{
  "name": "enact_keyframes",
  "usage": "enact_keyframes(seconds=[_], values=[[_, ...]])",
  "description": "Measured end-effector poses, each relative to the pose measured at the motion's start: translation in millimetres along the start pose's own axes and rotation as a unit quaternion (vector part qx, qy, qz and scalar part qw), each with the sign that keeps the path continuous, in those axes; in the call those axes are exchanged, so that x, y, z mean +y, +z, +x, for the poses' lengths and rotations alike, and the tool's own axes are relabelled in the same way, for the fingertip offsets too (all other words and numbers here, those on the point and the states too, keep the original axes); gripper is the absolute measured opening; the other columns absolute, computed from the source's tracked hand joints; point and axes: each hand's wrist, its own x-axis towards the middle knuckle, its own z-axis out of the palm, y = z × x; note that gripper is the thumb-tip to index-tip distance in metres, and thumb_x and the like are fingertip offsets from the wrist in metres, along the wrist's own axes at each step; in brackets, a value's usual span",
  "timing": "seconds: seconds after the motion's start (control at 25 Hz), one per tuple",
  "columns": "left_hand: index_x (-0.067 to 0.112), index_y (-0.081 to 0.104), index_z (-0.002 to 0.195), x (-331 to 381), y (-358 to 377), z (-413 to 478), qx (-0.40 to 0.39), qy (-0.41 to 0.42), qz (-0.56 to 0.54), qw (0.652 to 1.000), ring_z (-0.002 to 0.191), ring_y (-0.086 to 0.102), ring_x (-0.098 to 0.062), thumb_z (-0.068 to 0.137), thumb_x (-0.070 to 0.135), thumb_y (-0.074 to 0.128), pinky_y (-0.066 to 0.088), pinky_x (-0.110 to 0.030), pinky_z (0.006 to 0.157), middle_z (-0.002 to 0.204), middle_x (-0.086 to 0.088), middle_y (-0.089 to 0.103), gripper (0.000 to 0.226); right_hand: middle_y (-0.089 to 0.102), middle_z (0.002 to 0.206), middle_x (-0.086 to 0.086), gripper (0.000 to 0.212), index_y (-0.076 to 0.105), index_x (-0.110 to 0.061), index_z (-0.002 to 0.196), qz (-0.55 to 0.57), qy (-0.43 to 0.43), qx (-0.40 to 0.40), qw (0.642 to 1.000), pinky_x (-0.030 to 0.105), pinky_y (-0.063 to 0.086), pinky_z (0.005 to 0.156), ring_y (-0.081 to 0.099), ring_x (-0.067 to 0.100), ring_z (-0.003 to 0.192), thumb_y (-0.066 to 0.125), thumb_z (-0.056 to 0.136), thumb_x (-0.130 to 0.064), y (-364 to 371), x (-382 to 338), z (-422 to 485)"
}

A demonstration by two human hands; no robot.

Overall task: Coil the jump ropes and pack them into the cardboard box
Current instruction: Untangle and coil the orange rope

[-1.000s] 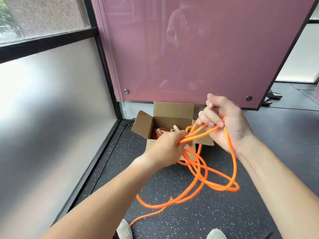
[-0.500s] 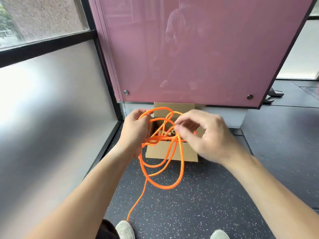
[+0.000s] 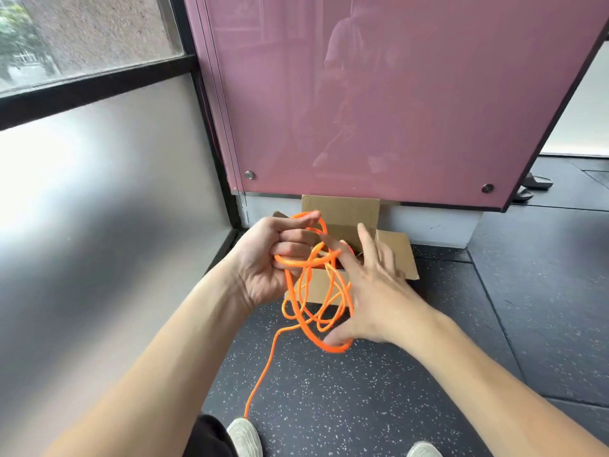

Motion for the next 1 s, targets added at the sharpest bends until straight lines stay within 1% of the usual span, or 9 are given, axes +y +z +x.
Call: enact_keyframes(seconds=[0.08, 0.24, 0.36, 0.44, 0.52, 0.64, 0.72, 0.84, 1.0], values=[[0.011, 0.056, 0.102, -0.6, -2.9, -1.7, -0.075, -0.083, 0.032, 0.993, 0.037, 0.02, -0.002, 0.099, 0.01, 0.047, 0.021, -0.015, 0.032, 0.055, 0.009, 0.026, 0.009, -0.002, 0.166, 0.007, 0.136, -0.006, -0.058, 0.147, 0.079, 0.043, -0.016, 0.996, 0.054, 0.032, 0.116, 0.015, 0.038, 0.15, 0.09, 0.051, -0.061, 5.9, 7.4, 7.5], [0.013, 0.06, 0.098, 3.5, -2.6, -20.9, -0.117, -0.117, 0.166, 0.972, 0.041, 0.042, -0.009, 0.1, 0.019, 0.05, 0.024, -0.016, 0.034, 0.069, -0.008, 0.056, 0.012, 0.059, 0.095, -0.002, 0.018, 0.056, -0.029, 0.089, 0.157, -0.016, 0.138, 0.978, 0.037, 0.046, 0.082, 0.06, 0.026, 0.094, 0.064, 0.092, -0.045, 9.1, 26.0, 31.7], [0.016, 0.059, 0.084, 5.8, -13.6, -19.6, 0.125, 0.032, 0.371, 0.92, 0.075, 0.065, -0.023, 0.104, 0.028, 0.047, 0.052, -0.03, 0.061, 0.094, -0.013, 0.065, 0.027, 0.067, 0.069, 0.004, 0.045, 0.067, -0.01, 0.074, 0.166, 0.015, 0.167, 0.972, 0.036, 0.047, 0.068, 0.062, 0.028, 0.073, 0.054, 0.099, -0.046, 0.1, 41.5, 40.8], [0.019, 0.06, 0.082, 10.8, -30.5, -14.9, 0.305, 0.12, 0.424, 0.844, 0.089, 0.064, -0.023, 0.106, 0.032, 0.046, 0.049, -0.042, 0.087, 0.092, -0.002, 0.068, 0.031, 0.072, 0.065, 0.008, 0.053, 0.071, -0.007, 0.07, 0.254, 0.078, 0.182, 0.947, 0.036, 0.054, 0.071, 0.069, 0.025, 0.068, 0.055, 0.097, -0.05, -13.9, 51.0, 39.8], [0.021, 0.058, 0.081, 21.3, -46.2, -13.2, 0.394, 0.167, 0.359, 0.83, 0.085, 0.064, -0.02, 0.107, 0.034, 0.042, 0.047, -0.042, 0.09, 0.08, 0.003, 0.07, 0.034, 0.054, 0.043, -0.001, 0.052, 0.054, -0.015, 0.055, 0.525, 0.169, 0.194, 0.811, 0.029, 0.046, 0.053, 0.052, 0.016, 0.039, 0.056, 0.098, -0.044, -29.8, 63.4, 39.2], [0.021, 0.051, 0.079, 43.3, -70.8, -23.8, 0.469, 0.236, 0.156, 0.837, 0.07, 0.062, -0.015, 0.107, 0.027, 0.037, 0.049, -0.036, 0.08, 0.073, 0.003, 0.061, 0.031, 0.014, 0.043, -0.006, 0.057, 0.022, -0.024, 0.053, 0.816, 0.204, 0.266, 0.47, 0.021, 0.015, 0.038, 0.011, 0.013, 0.035, 0.034, 0.106, -0.044, -61.0, 103.0, 31.4], [0.023, 0.048, 0.078, 52.4, -92.3, -32.1, 0.508, 0.257, 0.071, 0.819, 0.059, 0.055, -0.012, 0.101, 0.021, 0.037, 0.05, -0.033, 0.069, 0.07, 0.003, 0.052, 0.026, 0.01, 0.048, -0.006, 0.056, 0.02, -0.025, 0.052, 0.837, 0.197, 0.317, 0.4, 0.021, 0.01, 0.038, 0.007, 0.015, 0.039, 0.021, 0.105, -0.043, -79.9, 138.8, 20.9], [0.023, 0.051, 0.083, 51.3, -106.1, -32.4, 0.518, 0.216, 0.108, 0.82, 0.058, 0.048, -0.011, 0.1, 0.03, 0.046, 0.047, -0.032, 0.066, 0.071, 0.004, 0.045, 0.019, 0.012, 0.043, -0.007, 0.056, 0.029, -0.024, 0.055, 0.763, 0.214, 0.304, 0.529, 0.019, 0.009, 0.034, 0.008, 0.012, 0.035, 0.025, 0.104, -0.049, -85.6, 161.8, 8.1], [0.023, 0.053, 0.112, 31.5, -80.9, -14.1, 0.476, 0.101, 0.309, 0.817, 0.1, 0.058, -0.022, 0.093, 0.054, 0.06, 0.046, -0.044, 0.095, 0.108, 0.0, 0.055, 0.036, 0.017, 0.04, -0.009, 0.05, 0.042, -0.02, 0.06, 0.671, 0.076, 0.25, 0.694, 0.022, 0.006, 0.04, 0.011, 0.008, 0.032, 0.045, 0.102, -0.047, -75.2, 114.0, 7.0]])
